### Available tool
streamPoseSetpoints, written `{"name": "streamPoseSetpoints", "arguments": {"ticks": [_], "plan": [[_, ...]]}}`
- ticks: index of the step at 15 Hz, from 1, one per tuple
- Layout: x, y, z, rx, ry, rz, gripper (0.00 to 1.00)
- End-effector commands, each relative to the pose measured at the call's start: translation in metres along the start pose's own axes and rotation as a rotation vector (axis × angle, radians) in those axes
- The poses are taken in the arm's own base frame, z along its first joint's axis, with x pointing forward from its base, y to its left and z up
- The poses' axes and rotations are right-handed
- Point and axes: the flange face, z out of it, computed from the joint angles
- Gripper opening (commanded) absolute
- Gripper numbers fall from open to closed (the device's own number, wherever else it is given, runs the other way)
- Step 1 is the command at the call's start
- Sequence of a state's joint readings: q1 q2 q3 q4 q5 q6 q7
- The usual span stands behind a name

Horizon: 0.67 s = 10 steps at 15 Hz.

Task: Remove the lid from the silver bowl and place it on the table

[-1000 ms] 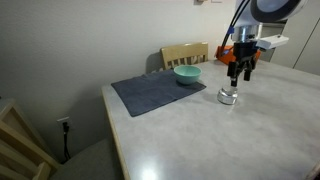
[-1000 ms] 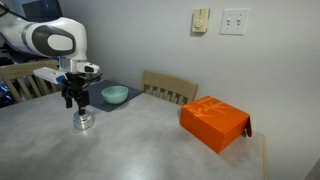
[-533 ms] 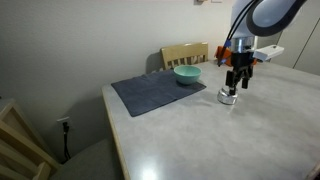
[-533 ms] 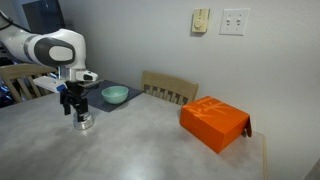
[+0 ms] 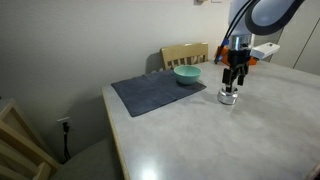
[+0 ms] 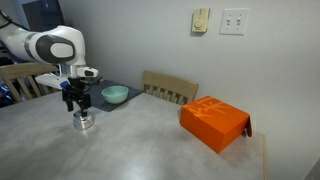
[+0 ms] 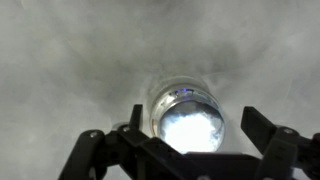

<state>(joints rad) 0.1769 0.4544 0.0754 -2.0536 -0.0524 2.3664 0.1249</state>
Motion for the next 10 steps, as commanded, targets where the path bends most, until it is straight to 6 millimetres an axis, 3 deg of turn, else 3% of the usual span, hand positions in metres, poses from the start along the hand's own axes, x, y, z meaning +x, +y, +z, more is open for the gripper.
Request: {"name": "streamPoseSetpoints", "arguments": {"ticks": [1, 6, 10], "plan": [[0.013, 0.010, -0.001, 0.019, 0.018, -0.031, 1.00], [0.032, 0.022, 0.006, 0.066, 0.009, -0.088, 1.00], [0.046, 0.015, 0.023, 0.070, -0.032, -0.119, 1.00]]}}
